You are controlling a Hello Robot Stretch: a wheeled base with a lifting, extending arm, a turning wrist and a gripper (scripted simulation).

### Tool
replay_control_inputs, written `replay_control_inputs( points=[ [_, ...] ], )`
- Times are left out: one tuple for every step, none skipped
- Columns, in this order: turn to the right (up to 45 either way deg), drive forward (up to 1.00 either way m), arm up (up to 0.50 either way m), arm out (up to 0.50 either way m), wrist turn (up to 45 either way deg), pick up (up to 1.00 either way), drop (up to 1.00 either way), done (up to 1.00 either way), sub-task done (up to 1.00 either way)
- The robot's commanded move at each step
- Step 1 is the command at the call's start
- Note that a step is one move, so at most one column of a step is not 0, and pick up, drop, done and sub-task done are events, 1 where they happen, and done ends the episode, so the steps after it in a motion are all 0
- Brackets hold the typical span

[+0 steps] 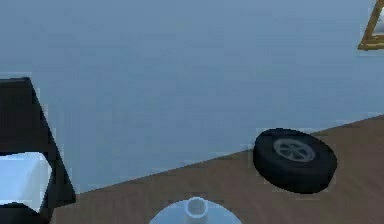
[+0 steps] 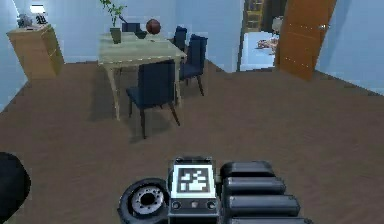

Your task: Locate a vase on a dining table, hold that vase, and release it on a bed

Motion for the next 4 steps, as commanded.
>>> replay_control_inputs(
  points=[
    [45.0, 0.00, 0.00, 0.00, 0.0, 0.00, 0.00, 0.00, 0.00],
    [24.0, 0.00, 0.00, 0.00, 0.0, 0.00, 0.00, 0.00, 0.00],
    [0.0, 0.20, 0.00, 0.00, 0.0, 0.00, 0.00, 0.00, 0.00],
    [-45.0, 0.00, 0.00, 0.00, 0.0, 0.00, 0.00, 0.00, 0.00]
  ],
)
